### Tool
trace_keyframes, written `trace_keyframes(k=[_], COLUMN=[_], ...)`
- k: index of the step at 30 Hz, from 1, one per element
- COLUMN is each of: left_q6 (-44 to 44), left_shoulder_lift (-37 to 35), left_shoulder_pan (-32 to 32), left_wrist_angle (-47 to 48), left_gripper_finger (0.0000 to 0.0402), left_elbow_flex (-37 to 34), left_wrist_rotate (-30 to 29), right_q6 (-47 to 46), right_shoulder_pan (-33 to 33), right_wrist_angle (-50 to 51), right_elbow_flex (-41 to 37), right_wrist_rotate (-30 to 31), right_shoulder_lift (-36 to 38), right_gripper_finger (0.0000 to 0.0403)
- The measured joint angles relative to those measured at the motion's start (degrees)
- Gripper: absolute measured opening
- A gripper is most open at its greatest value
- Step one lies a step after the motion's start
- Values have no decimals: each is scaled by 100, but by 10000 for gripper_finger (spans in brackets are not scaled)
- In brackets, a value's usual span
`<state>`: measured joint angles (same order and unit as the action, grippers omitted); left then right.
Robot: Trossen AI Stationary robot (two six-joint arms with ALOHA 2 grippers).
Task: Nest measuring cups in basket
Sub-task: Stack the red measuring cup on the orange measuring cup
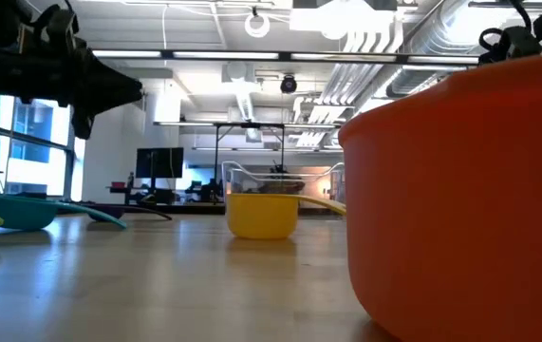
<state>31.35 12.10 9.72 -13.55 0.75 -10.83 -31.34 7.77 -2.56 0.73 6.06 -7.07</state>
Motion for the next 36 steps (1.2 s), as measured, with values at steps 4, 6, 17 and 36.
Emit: trace_keyframes(k=[4, 6, 17, 36], left_q6=[9, 7, -2, -216], left_shoulder_lift=[0, 0, 0, 315], left_shoulder_pan=[0, 0, 0, 0], left_wrist_angle=[-324, -496, -1455, -177], left_gripper_finger=[74, 74, 74, 74], left_elbow_flex=[1, 1, -1, 1311], left_wrist_rotate=[-226, -329, -525, -472], right_q6=[-123, -123, 145, -479], right_shoulder_pan=[1, 2, 12, 7], right_wrist_angle=[-394, -746, -3276, 1916], right_elbow_flex=[8, 11, 31, 3971], right_wrist_rotate=[269, 297, 908, 708], right_shoulder_lift=[0, 0, 1, -2655], right_gripper_finger=[122, 122, 122, 122])
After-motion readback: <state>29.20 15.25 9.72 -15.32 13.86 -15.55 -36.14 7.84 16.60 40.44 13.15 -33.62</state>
